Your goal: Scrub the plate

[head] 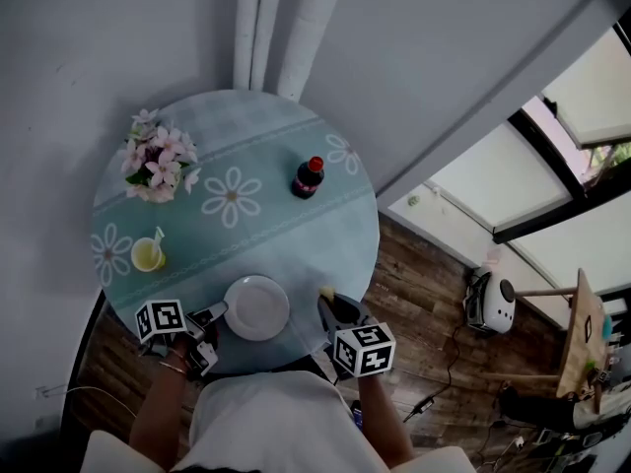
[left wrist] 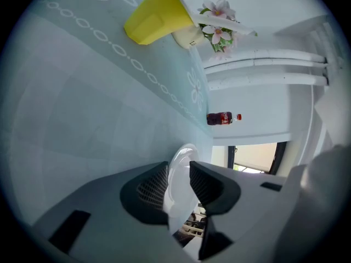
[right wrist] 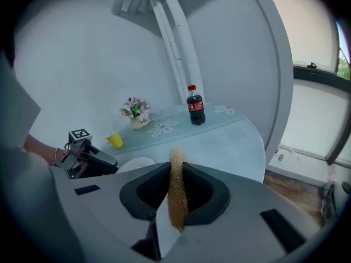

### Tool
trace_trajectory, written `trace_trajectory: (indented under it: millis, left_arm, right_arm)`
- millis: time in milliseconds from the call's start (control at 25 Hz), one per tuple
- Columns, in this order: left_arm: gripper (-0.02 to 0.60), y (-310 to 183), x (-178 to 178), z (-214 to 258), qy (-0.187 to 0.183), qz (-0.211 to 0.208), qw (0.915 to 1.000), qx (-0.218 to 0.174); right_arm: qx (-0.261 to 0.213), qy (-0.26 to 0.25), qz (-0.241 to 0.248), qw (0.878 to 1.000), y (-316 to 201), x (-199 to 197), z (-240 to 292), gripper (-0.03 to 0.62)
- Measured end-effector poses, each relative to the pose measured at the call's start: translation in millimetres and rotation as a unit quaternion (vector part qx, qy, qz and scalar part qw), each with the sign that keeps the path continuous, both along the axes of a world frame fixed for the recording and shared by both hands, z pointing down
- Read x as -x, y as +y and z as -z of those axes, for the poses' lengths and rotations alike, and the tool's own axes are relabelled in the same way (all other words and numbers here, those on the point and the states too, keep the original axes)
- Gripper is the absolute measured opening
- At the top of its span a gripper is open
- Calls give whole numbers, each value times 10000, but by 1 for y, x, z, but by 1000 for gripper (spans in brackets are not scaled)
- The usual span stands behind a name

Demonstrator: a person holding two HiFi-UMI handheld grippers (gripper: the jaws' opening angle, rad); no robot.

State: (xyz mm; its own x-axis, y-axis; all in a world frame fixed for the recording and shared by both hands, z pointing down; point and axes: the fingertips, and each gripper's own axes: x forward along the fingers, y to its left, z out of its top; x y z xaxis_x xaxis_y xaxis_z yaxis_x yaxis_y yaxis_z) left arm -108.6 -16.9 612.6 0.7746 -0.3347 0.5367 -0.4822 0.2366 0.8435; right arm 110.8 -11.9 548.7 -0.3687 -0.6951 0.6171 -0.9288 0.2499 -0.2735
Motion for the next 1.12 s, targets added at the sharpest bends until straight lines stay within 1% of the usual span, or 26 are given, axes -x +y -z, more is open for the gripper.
trace_trajectory:
  millis: [120, 280, 360, 440, 480, 520, 560, 640, 840, 880, 960, 1120]
  left_arm:
    - [121, 0, -1, -4, -200, -394, 9990, -85]
    - [120, 0, -5, 1, -192, -735, 9970, -176]
    - [118, -1, -7, 2, -255, -924, 9951, -245]
    - [120, 0, -5, -2, -512, -1103, 9921, -294]
    - [132, 1, -4, -4, -677, -1202, 9899, -329]
    - [129, 3, -3, -5, -804, -1313, 9874, -374]
    - [129, 5, -4, -6, -870, -1426, 9851, -414]
    - [133, 7, -7, -6, -855, -1599, 9825, -431]
    - [132, 9, -15, -8, -610, -1653, 9840, -250]
    - [133, 11, -17, -9, -606, -1645, 9843, -201]
    - [86, 11, -21, -12, -699, -1607, 9844, -140]
    - [78, 10, -24, -14, -842, -1582, 9838, -96]
  right_arm:
    - [35, 19, 57, 10000, 1, 6, -3, 67]
    - [-11, 19, 184, 9998, -1, 21, -1, 67]
    - [-52, 9, 264, 9996, -5, 28, 1, 67]
    - [-74, 15, 360, 9993, -7, 35, 2, 68]
    - [-83, 12, 400, 9992, -7, 38, 2, 68]
    - [-91, 6, 430, 9990, -7, 39, 3, 67]
    - [-93, 0, 448, 9990, -6, 40, 4, 68]
    - [-72, -8, 453, 9989, -5, 40, 3, 68]
    - [-3, -40, 432, 9991, -3, 40, -2, 68]
    - [0, -41, 444, 9990, -2, 41, -2, 69]
    - [5, -62, 465, 9989, -2, 42, -2, 67]
    - [-16, -73, 573, 9983, -3, 49, -2, 67]
